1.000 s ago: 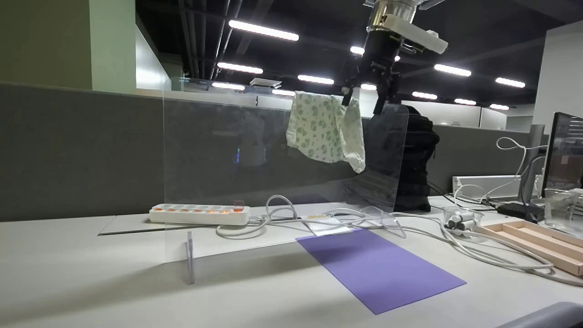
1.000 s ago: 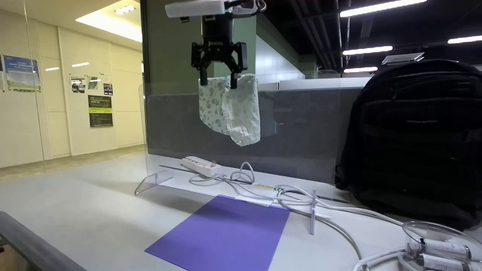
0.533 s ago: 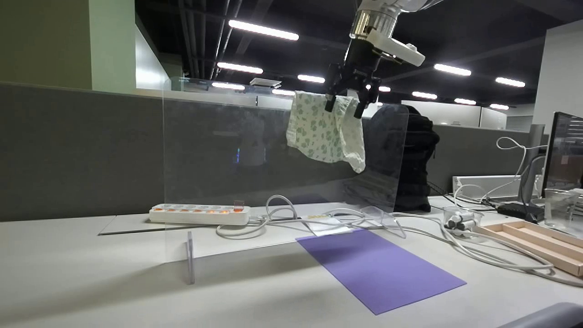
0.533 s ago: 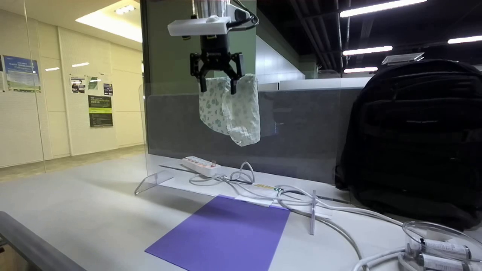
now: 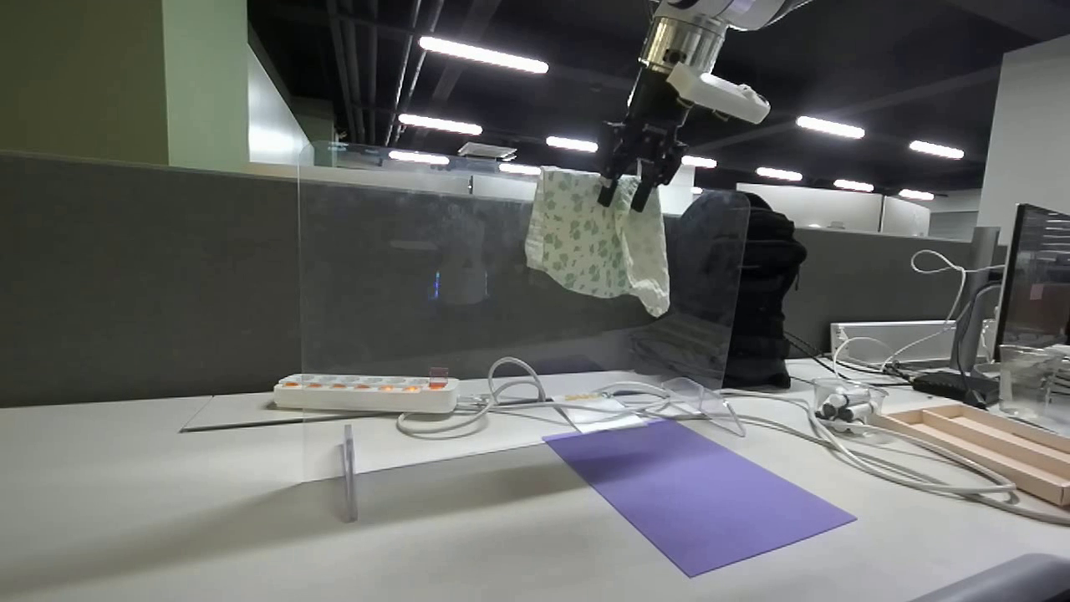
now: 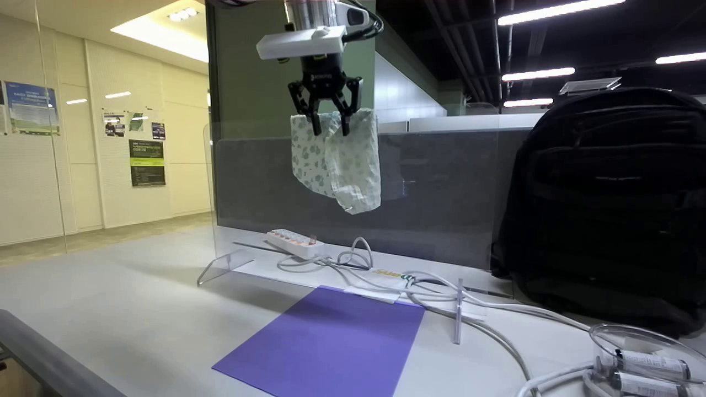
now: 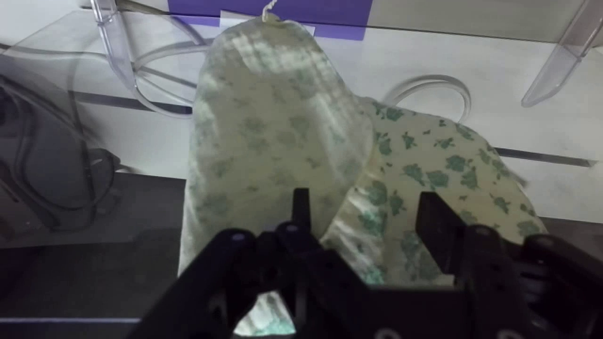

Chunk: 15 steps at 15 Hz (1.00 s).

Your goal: Take the cloth off the countertop shield and put it on the mat

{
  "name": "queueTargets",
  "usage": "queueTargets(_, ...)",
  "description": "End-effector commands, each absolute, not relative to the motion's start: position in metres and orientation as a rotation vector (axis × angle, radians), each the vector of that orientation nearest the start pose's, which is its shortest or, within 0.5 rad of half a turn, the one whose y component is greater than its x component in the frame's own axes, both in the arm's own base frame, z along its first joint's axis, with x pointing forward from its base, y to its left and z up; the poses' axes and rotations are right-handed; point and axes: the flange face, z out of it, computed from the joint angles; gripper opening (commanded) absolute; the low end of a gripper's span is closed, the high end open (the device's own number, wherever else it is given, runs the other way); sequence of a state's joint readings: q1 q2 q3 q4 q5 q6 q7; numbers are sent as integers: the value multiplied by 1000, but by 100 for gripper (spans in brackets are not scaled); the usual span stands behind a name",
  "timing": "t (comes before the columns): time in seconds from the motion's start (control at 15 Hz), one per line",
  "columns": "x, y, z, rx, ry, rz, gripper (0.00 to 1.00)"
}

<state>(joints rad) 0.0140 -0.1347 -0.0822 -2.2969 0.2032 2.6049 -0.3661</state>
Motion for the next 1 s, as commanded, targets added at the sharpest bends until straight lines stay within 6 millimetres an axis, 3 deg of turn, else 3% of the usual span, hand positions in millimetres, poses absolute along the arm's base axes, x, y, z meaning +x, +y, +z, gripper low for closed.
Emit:
queueTargets(0.0, 530, -41, 454, -2986, -214, -748, 31)
queueTargets(0.33, 527, -40, 450, -2984, -191, -679, 1)
queueTargets(0.93, 508, -46, 433, -3083, -295, -215, 0)
